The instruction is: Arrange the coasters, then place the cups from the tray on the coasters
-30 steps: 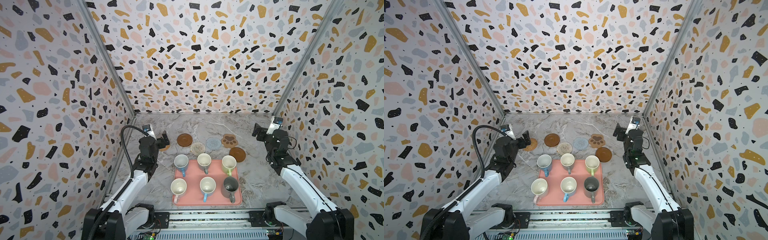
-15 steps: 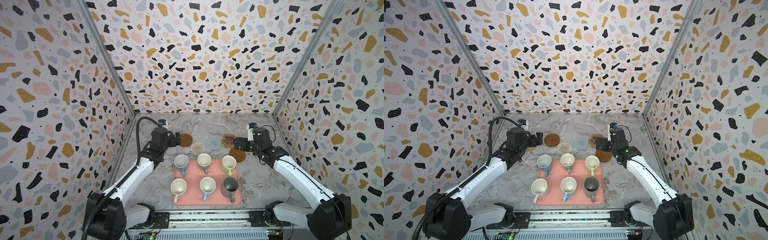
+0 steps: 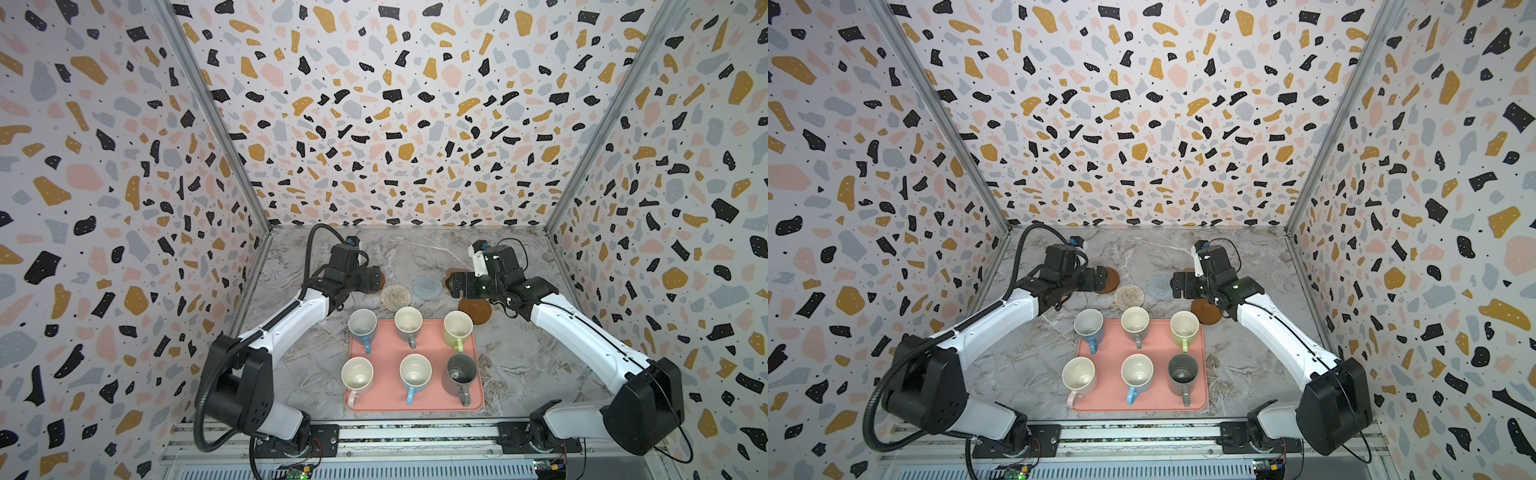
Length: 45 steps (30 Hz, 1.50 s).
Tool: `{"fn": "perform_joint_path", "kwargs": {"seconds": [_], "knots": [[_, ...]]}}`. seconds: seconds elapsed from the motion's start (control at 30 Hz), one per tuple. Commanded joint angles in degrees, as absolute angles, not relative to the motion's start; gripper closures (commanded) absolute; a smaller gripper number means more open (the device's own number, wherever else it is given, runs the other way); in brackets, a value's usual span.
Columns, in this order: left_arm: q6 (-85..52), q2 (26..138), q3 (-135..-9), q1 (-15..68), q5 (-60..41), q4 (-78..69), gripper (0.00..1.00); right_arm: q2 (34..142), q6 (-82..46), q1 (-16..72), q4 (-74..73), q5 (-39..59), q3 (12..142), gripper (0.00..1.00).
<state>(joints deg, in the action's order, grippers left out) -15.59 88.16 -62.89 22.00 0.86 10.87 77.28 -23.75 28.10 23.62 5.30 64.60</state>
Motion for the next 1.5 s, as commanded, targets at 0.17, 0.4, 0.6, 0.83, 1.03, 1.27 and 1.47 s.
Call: {"fn": "perform_joint_path", "kwargs": {"seconds": [0.17,0.4,0.6,0.83,1.03,1.27,1.47], "knots": [[-14.5,100.5,-73.4,23.2,-3.9,13.5,0.01,76.2,-22.0,29.5,24.7,8.6,69.4,0.01],[-17.3,108.4,-79.2,23.3,-2.9,14.1,0.02,76.5,-19.0,29.4,22.2,9.6,70.5,0.01],[-19.6,112.0,-82.8,23.4,-1.3,13.3,0.02,83.3,-15.6,27.8,21.8,9.8,74.2,0.01],[-25.5,110.9,-84.1,23.3,4.6,13.8,0.02,93.3,-14.2,24.1,21.3,12.8,81.5,0.01],[-33.2,107.5,-79.9,20.6,9.0,11.2,0.02,102.4,-15.4,21.1,19.4,15.7,87.0,0.01],[-40.1,105.1,-80.1,17.9,11.5,18.6,0.02,111.4,-14.7,20.6,24.5,19.1,97.1,0.01],[-43.4,104.8,-80.8,15.2,13.4,23.5,0.02,116.8,-14.6,19.9,30.4,17.3,104.4,0.01]]}}
